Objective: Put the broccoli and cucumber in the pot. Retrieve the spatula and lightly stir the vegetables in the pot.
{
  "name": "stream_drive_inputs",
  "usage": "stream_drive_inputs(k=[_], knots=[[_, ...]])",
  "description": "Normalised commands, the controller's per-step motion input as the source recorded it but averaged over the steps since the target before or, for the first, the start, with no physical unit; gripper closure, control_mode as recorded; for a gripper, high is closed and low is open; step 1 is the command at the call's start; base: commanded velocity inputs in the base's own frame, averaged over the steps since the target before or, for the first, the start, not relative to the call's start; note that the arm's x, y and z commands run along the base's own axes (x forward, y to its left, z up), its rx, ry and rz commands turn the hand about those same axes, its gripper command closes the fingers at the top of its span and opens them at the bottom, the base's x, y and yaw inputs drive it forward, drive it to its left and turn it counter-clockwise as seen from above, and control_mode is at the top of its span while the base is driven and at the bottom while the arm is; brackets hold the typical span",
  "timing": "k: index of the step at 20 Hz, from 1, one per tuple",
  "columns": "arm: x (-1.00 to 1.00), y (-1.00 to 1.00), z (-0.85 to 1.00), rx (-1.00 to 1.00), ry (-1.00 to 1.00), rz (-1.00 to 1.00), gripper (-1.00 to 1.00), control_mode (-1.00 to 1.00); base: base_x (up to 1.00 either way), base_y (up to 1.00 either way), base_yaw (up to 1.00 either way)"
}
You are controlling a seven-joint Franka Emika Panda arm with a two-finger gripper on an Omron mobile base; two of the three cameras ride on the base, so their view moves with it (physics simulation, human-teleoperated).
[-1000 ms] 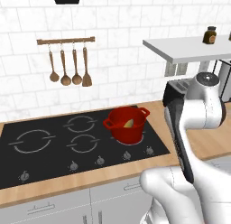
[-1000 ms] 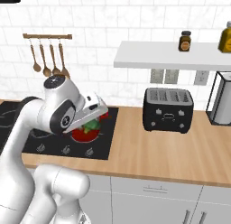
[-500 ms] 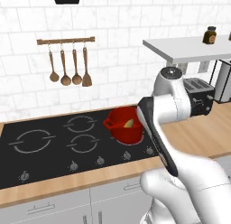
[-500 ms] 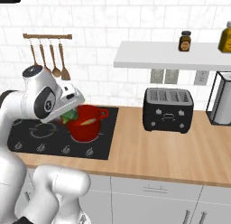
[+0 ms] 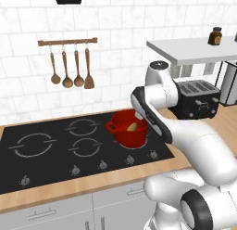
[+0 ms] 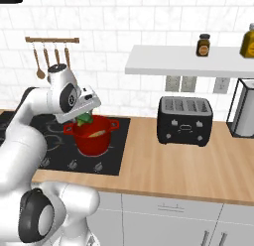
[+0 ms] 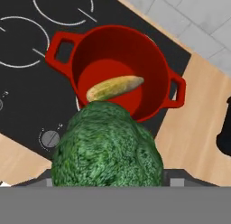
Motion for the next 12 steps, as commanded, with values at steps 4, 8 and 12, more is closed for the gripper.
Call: stream_drive_inputs(k=[4, 8, 12], knots=[[0.63, 0.09, -0.55, 0.03, 0.01, 0.0, 1.0, -1.0, 0.0, 0.0, 0.0], [0.6, 0.0, -0.45, 0.03, 0.04, 0.0, 1.0, -1.0, 0.0, 0.0, 0.0], [0.45, 0.08, -0.41, 0.01, 0.05, 0.0, 1.0, -1.0, 0.0, 0.0, 0.0]])
